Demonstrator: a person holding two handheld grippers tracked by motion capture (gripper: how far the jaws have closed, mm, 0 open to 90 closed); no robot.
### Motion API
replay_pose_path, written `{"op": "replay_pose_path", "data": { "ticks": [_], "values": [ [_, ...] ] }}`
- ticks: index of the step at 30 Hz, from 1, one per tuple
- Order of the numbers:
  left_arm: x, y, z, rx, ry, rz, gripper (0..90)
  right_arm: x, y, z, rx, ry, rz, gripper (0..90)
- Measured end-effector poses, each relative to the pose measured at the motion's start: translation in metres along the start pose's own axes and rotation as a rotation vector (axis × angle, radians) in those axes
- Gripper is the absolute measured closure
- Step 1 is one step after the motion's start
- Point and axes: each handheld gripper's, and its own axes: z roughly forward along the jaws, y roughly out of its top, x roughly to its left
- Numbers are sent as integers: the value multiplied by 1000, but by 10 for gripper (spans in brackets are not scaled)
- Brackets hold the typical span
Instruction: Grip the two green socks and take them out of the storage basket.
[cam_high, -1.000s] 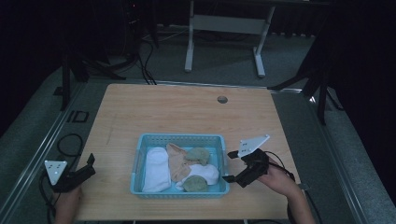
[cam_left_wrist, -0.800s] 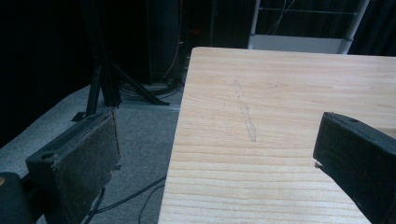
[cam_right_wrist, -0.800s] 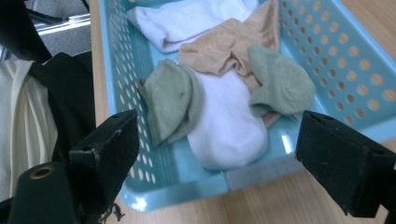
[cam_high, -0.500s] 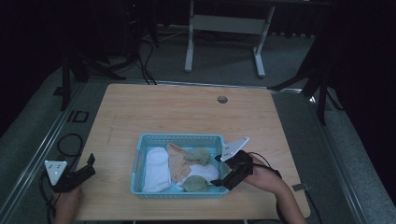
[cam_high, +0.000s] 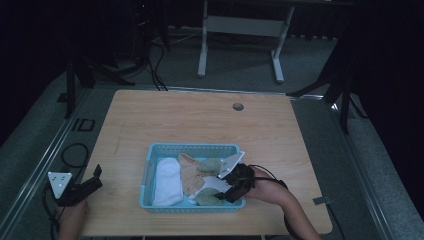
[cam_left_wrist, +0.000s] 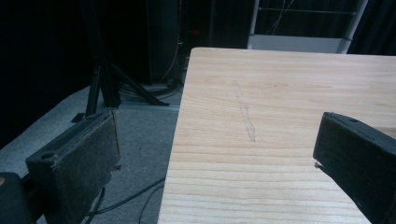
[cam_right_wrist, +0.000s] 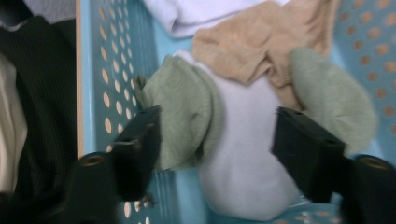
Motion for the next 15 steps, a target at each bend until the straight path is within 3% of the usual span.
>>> {"op": "replay_pose_path", "data": {
  "ticks": [4, 11, 15],
  "values": [
    [0, 0, 0, 1, 0, 0, 7, -1, 4, 10, 31, 9, -9, 499],
    [0, 0, 0, 2, -2, 3, 7, -4, 12, 20, 41, 38, -1, 497],
    [0, 0, 0, 2, -2, 1, 7, -4, 16, 27, 78, 47, -9, 524]
  ]
}}
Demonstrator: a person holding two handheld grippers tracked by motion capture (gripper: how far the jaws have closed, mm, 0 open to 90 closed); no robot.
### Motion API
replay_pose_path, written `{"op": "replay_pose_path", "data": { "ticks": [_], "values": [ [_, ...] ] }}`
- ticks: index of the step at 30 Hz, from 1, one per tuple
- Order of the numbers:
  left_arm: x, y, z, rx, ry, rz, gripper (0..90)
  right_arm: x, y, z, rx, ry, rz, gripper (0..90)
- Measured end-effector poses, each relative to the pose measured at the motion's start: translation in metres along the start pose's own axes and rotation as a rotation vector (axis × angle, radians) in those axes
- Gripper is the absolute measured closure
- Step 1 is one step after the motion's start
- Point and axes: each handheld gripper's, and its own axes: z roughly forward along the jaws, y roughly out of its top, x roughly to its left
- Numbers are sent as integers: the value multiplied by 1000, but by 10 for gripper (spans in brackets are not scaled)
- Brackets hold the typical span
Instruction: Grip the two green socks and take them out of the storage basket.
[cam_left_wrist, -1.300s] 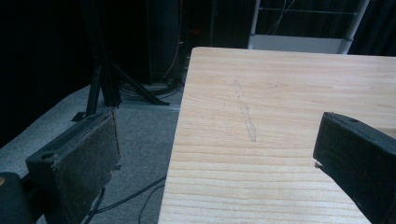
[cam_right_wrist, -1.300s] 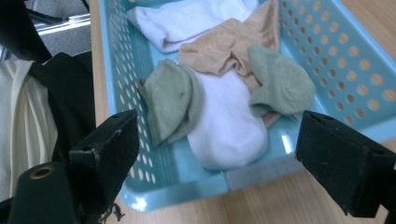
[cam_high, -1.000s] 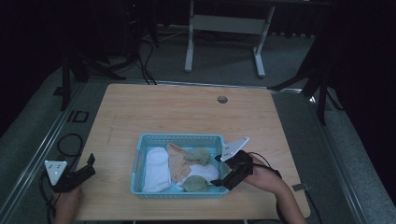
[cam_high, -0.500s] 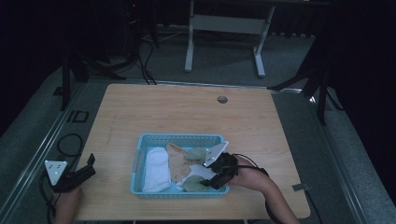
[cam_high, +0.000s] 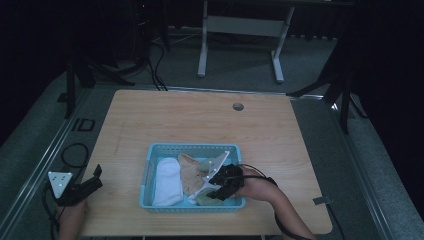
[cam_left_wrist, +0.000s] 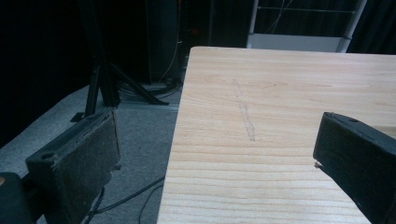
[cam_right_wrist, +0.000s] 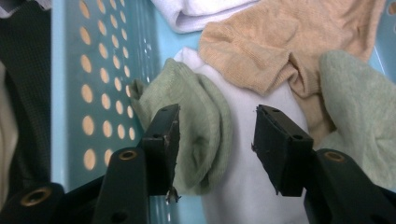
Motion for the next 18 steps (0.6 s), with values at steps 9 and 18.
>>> {"op": "replay_pose_path", "data": {
  "ticks": [9, 18],
  "values": [
    [0, 0, 1, 7, -4, 4, 8, 4, 4, 7, 71, 19, -35, 619],
    [0, 0, 0, 4, -2, 8, 7, 10, 6, 2, 62, 7, -96, 793]
  ]
}}
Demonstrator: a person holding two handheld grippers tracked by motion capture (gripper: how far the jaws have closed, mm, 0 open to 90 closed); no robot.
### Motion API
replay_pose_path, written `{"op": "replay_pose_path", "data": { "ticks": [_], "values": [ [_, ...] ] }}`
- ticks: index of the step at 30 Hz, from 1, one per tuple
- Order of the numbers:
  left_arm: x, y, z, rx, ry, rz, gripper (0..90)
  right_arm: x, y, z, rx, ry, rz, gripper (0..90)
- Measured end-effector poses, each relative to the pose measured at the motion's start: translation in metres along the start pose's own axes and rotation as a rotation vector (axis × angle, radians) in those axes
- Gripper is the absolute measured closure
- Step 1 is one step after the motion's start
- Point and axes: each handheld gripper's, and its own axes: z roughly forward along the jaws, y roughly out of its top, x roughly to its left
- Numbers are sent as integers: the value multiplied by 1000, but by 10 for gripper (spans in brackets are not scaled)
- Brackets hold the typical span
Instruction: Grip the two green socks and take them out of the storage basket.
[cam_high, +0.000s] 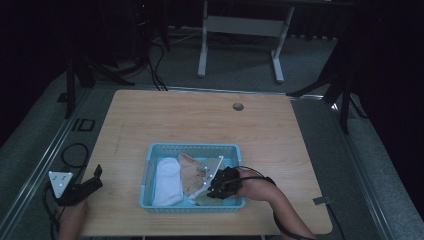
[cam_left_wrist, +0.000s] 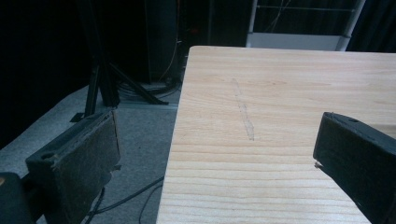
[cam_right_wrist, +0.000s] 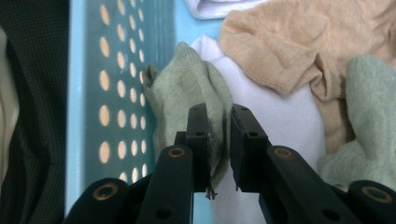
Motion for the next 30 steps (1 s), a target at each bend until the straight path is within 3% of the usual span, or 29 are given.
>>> {"op": "replay_pose_path", "data": {
  "ticks": [11, 30],
  "values": [
    [0, 0, 0, -1, -2, 0, 7, 2, 5, -15, -22, -5, -4, 798],
    [0, 0, 0, -4, -4, -2, 8, -1, 12, -64, -100, -98, -6, 802]
  ]
}}
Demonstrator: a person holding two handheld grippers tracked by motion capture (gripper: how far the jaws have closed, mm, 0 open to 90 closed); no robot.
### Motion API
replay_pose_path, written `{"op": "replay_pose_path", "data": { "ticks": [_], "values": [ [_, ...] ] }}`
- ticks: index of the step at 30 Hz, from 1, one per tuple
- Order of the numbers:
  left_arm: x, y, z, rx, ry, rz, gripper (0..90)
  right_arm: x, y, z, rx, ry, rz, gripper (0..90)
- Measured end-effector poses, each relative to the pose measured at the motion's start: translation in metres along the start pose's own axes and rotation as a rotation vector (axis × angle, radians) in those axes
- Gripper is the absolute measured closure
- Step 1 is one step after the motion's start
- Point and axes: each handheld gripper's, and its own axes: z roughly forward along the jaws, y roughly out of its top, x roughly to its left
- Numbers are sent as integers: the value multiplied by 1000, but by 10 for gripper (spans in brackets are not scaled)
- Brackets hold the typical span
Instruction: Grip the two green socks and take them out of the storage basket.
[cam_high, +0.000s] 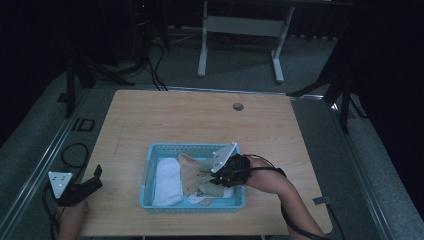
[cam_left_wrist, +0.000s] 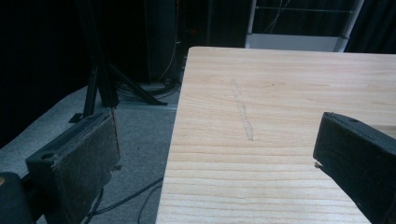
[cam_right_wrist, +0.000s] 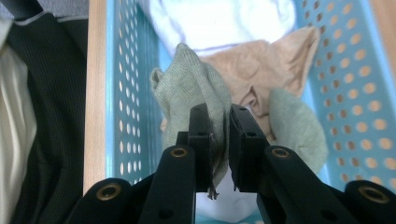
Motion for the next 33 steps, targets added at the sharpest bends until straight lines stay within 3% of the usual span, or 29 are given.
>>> {"op": "replay_pose_path", "data": {
  "ticks": [15, 24, 33],
  "values": [
    [0, 0, 0, 4, 1, 2, 7, -8, -4, -43, -69, -93, 34, 802],
    [0, 0, 0, 8, 4, 4, 7, -13, -21, -81, -136, -170, 87, 802],
    [0, 0, 0, 7, 4, 4, 7, -13, -43, -103, -145, -221, 139, 802]
  ]
}}
